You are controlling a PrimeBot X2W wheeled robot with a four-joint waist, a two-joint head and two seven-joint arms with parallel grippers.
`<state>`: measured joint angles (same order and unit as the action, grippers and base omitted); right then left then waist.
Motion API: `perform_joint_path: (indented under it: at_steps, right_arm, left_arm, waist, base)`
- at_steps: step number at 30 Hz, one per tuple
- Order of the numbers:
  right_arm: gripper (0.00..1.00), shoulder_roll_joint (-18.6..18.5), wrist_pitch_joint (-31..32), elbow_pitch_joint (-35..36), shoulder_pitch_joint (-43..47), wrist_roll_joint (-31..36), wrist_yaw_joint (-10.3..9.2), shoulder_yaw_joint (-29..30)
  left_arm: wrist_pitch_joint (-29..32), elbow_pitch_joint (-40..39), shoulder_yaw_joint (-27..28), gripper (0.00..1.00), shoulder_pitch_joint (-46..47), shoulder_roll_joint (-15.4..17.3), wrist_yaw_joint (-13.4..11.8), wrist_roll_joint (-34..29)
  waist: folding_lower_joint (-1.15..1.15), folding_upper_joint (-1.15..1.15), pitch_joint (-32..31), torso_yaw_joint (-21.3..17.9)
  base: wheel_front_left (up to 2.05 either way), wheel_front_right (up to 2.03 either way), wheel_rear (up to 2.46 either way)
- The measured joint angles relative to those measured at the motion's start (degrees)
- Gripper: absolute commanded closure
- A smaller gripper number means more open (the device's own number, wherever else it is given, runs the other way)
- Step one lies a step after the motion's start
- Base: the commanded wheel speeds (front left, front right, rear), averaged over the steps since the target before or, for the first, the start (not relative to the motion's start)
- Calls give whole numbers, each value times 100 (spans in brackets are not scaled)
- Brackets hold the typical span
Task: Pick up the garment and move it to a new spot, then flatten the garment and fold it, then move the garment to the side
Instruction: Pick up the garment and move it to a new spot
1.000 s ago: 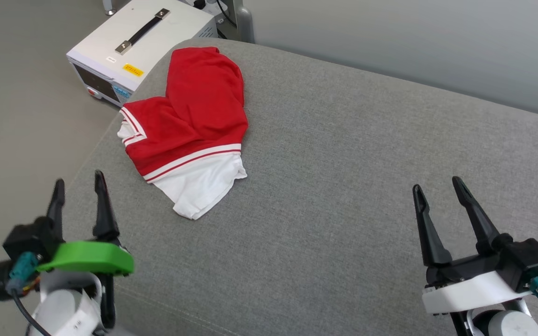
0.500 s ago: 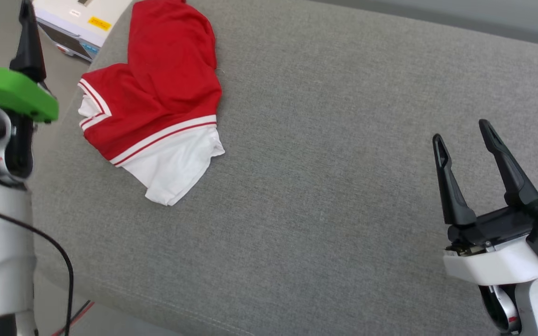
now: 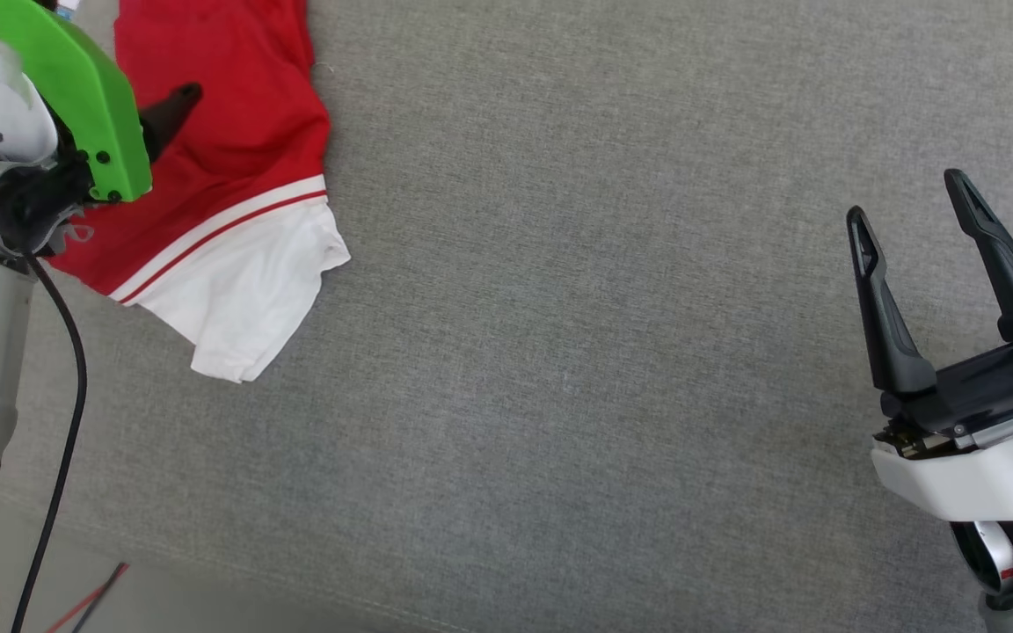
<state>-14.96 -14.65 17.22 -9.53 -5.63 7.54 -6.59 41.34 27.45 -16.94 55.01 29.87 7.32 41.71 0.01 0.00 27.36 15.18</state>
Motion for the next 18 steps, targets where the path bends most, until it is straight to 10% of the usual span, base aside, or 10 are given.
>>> perform_joint_path:
  at_steps: [17,18]
  right_arm:
    - [0,-77,0,52,-127,45,0,-19]
    - [0,-66,0,51,-127,45,0,-8]
  left_arm:
    - [444,1240,-1240,0,227,230,0,375]
    - [378,1250,-1296,100,237,250,1,403]
  waist:
    - [-1,1,561,-386]
    - [-1,1,539,-392]
  base:
    - [0,0,0]
    - [0,0,0]
